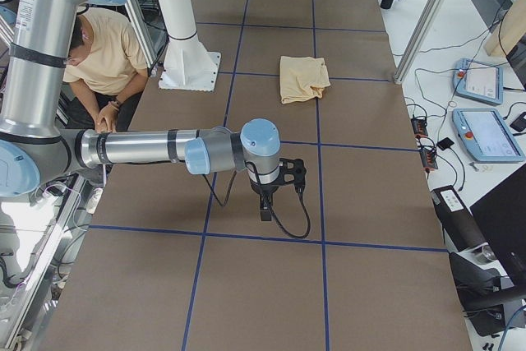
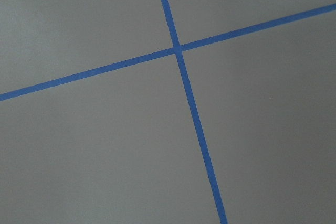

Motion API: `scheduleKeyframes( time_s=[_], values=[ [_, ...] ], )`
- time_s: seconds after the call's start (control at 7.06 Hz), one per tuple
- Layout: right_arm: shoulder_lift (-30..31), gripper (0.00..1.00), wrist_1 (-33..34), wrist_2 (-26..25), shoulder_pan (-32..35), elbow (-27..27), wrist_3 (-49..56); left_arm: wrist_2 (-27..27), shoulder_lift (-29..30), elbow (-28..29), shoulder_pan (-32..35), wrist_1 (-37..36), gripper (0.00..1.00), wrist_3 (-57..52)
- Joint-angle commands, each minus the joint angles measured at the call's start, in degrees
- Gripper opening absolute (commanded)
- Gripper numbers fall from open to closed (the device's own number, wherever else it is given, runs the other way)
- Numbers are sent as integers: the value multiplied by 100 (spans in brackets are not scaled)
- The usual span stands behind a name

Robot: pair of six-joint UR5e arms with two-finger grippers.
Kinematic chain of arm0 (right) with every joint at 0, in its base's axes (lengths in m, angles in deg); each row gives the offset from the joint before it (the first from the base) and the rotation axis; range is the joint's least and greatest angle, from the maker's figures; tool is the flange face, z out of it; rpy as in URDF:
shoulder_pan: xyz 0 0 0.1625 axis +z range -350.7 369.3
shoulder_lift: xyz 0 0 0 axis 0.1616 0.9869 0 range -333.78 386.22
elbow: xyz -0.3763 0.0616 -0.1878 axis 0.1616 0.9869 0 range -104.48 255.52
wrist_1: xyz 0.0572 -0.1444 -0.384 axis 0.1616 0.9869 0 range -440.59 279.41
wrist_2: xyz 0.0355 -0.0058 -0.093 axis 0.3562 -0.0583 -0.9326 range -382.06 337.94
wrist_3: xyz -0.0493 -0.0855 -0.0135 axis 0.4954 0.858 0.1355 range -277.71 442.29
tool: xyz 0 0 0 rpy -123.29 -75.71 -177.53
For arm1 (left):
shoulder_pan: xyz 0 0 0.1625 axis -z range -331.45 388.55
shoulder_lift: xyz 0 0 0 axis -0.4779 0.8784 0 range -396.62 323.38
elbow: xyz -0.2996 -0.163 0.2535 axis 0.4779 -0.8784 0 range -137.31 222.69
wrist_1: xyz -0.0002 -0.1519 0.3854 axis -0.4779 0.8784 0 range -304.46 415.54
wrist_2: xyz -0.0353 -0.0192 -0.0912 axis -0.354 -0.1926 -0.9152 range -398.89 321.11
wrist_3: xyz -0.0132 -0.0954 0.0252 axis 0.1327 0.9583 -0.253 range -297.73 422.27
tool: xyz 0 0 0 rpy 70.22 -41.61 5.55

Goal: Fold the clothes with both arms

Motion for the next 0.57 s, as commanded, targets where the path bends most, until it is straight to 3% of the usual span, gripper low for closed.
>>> scheduleKeyframes(
  time_s=[0.0,0.42],
  values=[
    [0,100,0,-7,0,6,-3,1,-5,0,0,0,100,9],
    [-9,100,0,-16,0,41,-12,19,4,9,0,9,100,0]
  ],
)
